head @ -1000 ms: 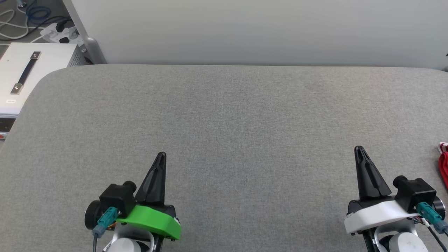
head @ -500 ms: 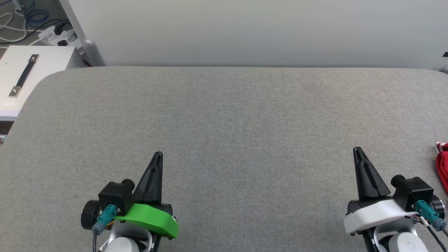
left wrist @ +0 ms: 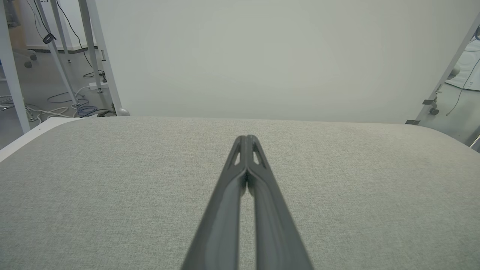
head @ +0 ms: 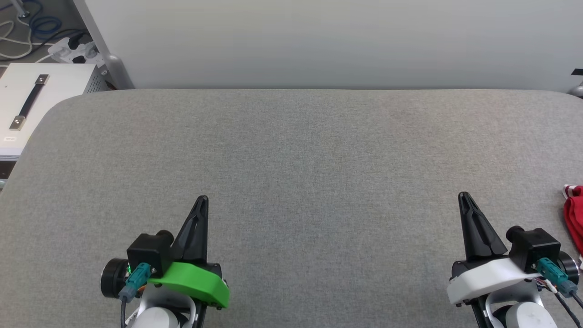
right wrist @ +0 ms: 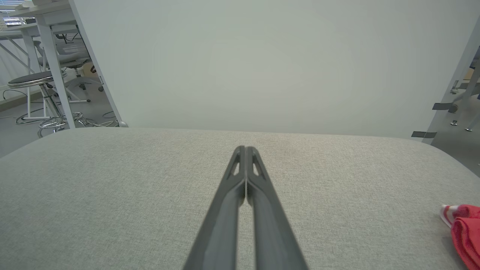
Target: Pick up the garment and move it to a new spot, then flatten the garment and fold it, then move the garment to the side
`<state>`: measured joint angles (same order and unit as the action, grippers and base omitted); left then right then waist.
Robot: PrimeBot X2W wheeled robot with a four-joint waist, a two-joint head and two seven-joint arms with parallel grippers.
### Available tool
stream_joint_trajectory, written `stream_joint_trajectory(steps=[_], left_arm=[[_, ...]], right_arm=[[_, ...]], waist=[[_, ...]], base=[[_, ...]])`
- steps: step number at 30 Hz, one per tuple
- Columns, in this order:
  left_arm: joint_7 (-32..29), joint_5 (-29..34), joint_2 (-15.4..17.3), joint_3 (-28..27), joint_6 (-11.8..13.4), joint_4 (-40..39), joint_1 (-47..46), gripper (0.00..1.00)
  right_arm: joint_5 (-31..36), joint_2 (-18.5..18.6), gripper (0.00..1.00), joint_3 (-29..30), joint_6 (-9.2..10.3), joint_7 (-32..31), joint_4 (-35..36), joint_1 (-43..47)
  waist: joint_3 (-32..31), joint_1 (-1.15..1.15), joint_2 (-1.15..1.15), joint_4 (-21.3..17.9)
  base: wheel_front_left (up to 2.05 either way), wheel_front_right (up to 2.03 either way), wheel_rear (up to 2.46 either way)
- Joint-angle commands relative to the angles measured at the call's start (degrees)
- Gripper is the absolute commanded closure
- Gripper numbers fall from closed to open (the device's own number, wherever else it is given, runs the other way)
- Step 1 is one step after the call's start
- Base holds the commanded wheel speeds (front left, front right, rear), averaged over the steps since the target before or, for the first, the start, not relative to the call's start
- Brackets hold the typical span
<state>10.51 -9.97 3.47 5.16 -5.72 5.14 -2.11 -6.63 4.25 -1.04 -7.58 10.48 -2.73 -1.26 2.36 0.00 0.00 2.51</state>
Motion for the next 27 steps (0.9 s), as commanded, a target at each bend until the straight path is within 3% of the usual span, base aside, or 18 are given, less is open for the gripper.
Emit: stream_joint_trajectory(steps=[1,27], left_arm=[[-0.31,0.55,-0.18,-0.32,0.6,-0.2,0.63,1.0],[-3.54,3.54,-0.31,-1.85,2.22,-1.76,1.1,1.0]], right_arm=[[0.47,-0.14,1.0,0.09,0.03,-0.42,0.37,0.35],[2.42,-0.53,1.0,0.39,0.05,-3.61,1.12,0.64]], waist=[[-0.04,0.0,0.0,-0.05],[-0.78,0.0,0.0,-0.82]], base=[[0.0,0.0,0.0],[0.0,0.0,0.0]])
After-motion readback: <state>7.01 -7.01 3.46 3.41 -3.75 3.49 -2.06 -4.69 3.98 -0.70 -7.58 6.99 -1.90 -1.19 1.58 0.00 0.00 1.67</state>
